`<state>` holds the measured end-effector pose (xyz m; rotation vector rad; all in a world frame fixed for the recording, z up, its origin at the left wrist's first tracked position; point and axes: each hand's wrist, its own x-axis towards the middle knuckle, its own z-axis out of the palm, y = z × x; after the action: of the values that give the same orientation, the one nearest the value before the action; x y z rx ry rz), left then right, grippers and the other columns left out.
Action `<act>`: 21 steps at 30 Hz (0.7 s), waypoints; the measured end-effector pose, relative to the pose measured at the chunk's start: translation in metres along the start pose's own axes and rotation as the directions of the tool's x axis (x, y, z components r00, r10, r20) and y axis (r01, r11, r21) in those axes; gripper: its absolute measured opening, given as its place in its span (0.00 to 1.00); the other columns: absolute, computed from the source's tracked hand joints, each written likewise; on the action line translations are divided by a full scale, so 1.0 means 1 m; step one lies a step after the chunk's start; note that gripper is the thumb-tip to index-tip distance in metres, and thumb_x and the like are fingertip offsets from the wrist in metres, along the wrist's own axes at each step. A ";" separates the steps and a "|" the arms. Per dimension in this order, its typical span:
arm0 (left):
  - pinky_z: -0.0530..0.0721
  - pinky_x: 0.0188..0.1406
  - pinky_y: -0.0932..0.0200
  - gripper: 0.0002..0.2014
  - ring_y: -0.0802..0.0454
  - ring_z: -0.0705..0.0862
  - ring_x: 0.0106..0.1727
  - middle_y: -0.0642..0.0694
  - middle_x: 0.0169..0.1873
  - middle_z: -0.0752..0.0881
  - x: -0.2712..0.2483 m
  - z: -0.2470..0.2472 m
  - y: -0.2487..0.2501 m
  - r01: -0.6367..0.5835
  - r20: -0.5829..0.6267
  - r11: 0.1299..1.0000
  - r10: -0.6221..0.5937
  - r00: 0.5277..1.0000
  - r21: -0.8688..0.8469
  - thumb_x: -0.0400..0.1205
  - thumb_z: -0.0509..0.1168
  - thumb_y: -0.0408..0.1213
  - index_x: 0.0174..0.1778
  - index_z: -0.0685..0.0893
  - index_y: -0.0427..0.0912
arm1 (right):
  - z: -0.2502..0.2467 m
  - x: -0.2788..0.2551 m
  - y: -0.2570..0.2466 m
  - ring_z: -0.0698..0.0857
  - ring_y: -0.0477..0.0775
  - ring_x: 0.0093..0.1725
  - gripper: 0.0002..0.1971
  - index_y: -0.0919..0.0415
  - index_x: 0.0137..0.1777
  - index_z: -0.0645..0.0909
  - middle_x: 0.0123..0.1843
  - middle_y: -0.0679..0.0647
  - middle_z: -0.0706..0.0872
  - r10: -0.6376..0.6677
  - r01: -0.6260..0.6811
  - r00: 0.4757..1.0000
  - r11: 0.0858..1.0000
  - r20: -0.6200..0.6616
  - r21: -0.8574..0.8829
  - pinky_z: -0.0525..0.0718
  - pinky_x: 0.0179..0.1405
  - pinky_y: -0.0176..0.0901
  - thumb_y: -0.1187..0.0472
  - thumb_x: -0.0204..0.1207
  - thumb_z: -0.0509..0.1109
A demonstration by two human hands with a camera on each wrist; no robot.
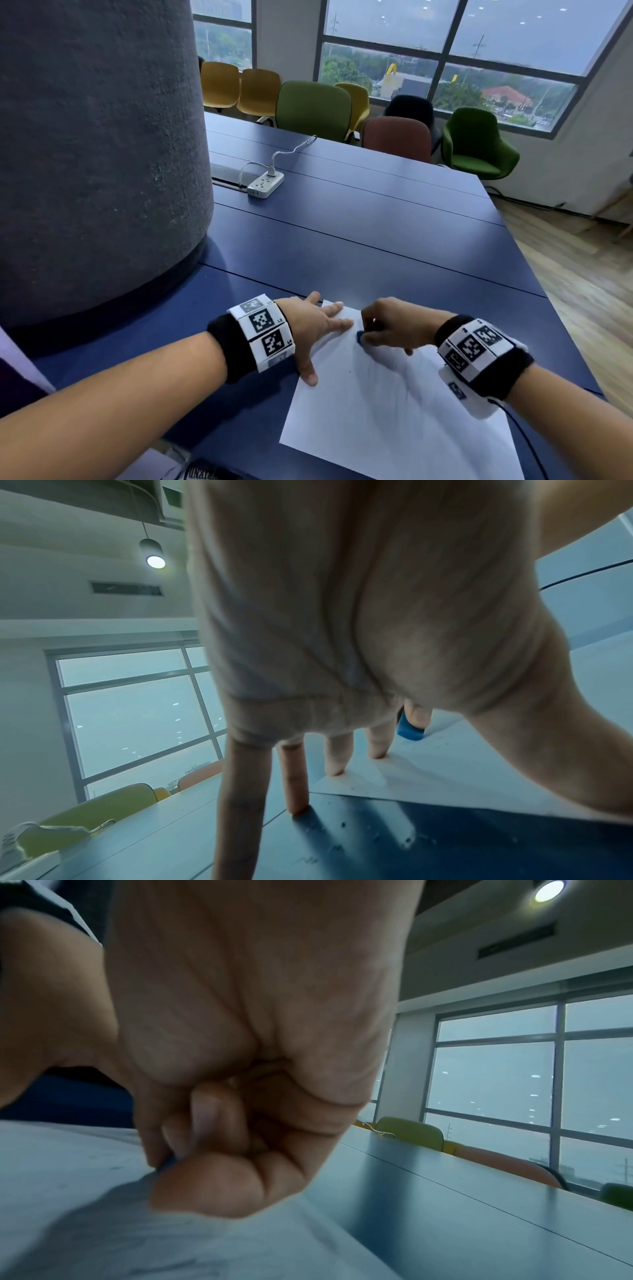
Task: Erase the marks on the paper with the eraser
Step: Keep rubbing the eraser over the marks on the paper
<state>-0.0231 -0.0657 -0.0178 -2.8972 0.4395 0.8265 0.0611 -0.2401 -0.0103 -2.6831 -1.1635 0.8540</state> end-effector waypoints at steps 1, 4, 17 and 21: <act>0.70 0.70 0.42 0.57 0.38 0.50 0.83 0.53 0.86 0.41 0.000 0.000 0.000 0.002 -0.003 1.000 -0.002 1.000 0.005 0.70 0.78 0.57 0.86 0.43 0.60 | -0.001 0.002 0.001 0.86 0.67 0.31 0.10 0.56 0.38 0.77 0.34 0.50 0.80 -0.003 0.003 1.000 1.000 -0.015 -0.006 0.85 0.22 0.48 0.54 0.79 0.69; 0.72 0.68 0.43 0.57 0.38 0.51 0.82 0.53 0.86 0.42 0.000 -0.001 0.001 -0.002 -0.013 1.000 0.002 1.000 0.019 0.70 0.78 0.56 0.86 0.44 0.59 | 0.008 0.001 -0.003 0.82 0.57 0.27 0.08 0.57 0.40 0.76 0.33 0.50 0.80 -0.053 0.054 0.995 0.999 0.083 -0.007 0.83 0.20 0.43 0.56 0.78 0.69; 0.66 0.74 0.38 0.57 0.36 0.45 0.85 0.51 0.86 0.40 0.000 -0.001 0.001 0.010 0.008 1.000 -0.010 1.000 -0.010 0.71 0.78 0.56 0.86 0.43 0.58 | 0.019 -0.015 -0.010 0.80 0.55 0.27 0.09 0.52 0.38 0.76 0.29 0.46 0.79 -0.103 0.104 0.965 0.995 0.241 0.009 0.77 0.18 0.37 0.53 0.77 0.71; 0.68 0.73 0.40 0.57 0.38 0.47 0.84 0.52 0.86 0.41 0.001 -0.001 0.000 0.011 0.006 1.000 -0.011 1.000 -0.003 0.71 0.78 0.56 0.86 0.43 0.59 | 0.011 -0.014 -0.006 0.79 0.52 0.27 0.10 0.56 0.40 0.78 0.33 0.48 0.79 -0.037 0.035 0.998 0.999 0.056 0.027 0.79 0.17 0.39 0.53 0.77 0.72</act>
<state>-0.0218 -0.0662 -0.0177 -2.8965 0.4220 0.8350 0.0439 -0.2471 -0.0118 -2.6257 -1.2002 0.9382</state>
